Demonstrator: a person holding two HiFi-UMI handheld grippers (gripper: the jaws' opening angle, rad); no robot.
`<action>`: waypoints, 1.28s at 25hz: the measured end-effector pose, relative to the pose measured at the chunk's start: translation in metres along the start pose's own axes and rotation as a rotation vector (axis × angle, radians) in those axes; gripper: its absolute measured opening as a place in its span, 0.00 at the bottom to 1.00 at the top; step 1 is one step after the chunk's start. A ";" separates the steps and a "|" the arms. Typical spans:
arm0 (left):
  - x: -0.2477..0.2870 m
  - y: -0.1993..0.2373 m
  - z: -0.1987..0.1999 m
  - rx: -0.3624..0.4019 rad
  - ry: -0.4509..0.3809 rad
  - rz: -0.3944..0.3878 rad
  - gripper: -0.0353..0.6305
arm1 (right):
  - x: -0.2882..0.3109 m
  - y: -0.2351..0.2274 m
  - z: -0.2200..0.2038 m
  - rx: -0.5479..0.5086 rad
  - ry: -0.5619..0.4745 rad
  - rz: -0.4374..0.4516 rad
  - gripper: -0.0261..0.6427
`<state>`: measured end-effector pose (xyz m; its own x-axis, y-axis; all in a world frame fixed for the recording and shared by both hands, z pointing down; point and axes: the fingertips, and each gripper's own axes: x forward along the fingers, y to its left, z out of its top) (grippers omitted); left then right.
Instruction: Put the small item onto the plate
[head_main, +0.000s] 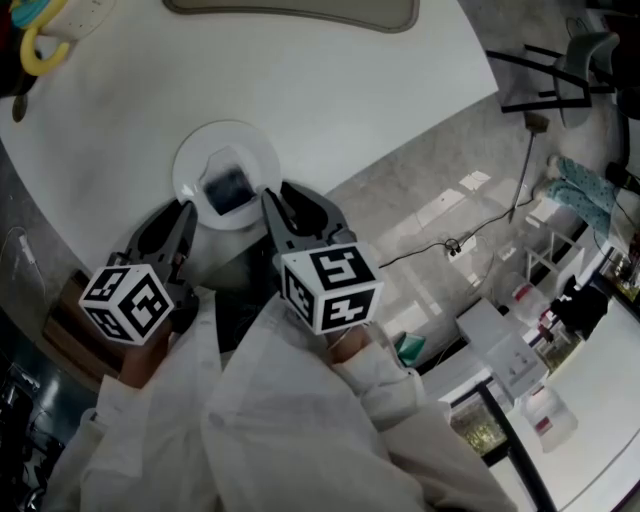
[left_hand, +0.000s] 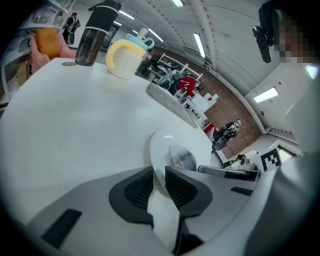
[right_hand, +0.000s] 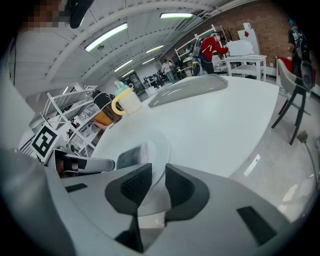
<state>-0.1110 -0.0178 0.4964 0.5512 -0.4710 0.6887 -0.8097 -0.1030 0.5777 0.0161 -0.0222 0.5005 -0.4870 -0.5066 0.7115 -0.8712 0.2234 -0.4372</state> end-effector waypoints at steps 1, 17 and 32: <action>0.000 0.000 0.000 0.001 0.000 -0.002 0.17 | -0.001 0.000 0.000 0.000 0.002 0.002 0.17; -0.014 -0.009 0.021 0.055 -0.036 -0.055 0.17 | -0.012 0.012 0.018 0.032 -0.056 -0.022 0.17; -0.009 -0.036 0.040 0.120 -0.053 -0.086 0.17 | -0.028 -0.001 0.047 0.043 -0.116 -0.007 0.16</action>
<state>-0.0947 -0.0454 0.4519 0.6105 -0.5012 0.6133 -0.7802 -0.2472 0.5746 0.0334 -0.0479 0.4554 -0.4682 -0.6018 0.6470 -0.8698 0.1849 -0.4575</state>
